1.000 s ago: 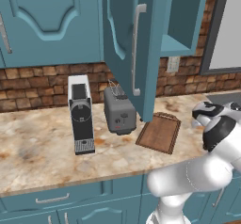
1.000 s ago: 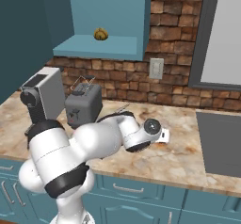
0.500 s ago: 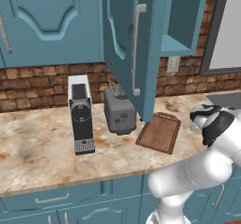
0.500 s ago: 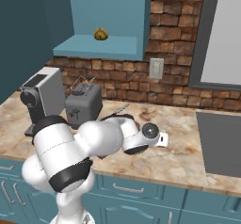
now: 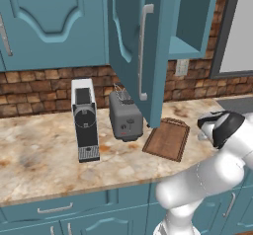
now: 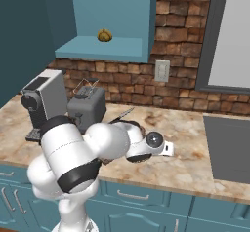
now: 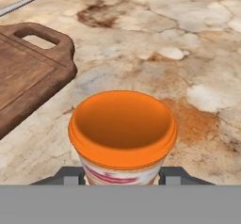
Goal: Pick the bread, place it on the cutting board, pick the jam, place it on the counter, and close the cabinet.
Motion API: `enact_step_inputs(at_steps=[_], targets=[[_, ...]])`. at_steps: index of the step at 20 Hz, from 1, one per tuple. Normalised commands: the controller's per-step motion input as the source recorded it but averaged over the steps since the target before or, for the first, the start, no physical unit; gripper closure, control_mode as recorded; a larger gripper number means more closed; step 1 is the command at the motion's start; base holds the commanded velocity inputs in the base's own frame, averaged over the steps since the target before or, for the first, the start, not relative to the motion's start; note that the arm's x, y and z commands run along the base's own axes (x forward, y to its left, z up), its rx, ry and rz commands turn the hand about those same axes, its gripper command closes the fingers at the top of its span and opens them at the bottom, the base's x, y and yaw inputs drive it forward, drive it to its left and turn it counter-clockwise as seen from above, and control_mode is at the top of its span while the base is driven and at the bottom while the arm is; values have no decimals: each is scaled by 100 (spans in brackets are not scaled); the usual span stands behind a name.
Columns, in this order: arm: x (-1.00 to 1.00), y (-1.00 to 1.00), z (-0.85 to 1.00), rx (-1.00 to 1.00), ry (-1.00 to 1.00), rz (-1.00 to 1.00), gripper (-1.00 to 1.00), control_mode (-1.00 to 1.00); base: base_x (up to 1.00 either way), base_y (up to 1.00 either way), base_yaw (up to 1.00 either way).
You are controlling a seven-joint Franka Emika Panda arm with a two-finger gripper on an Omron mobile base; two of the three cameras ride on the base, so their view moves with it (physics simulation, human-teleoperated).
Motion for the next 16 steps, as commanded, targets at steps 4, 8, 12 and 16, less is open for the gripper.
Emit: enact_step_inputs(at_steps=[4,8,12,16], targets=[[0,0,-22,0,0,-1,100,-100,0,0,0],[0,0,-22,0,0,-1,100,-100,0,0,0],[0,0,-22,0,0,-1,100,-100,0,0,0],[0,0,-12,0,0,0,100,-100,0,0,0]])
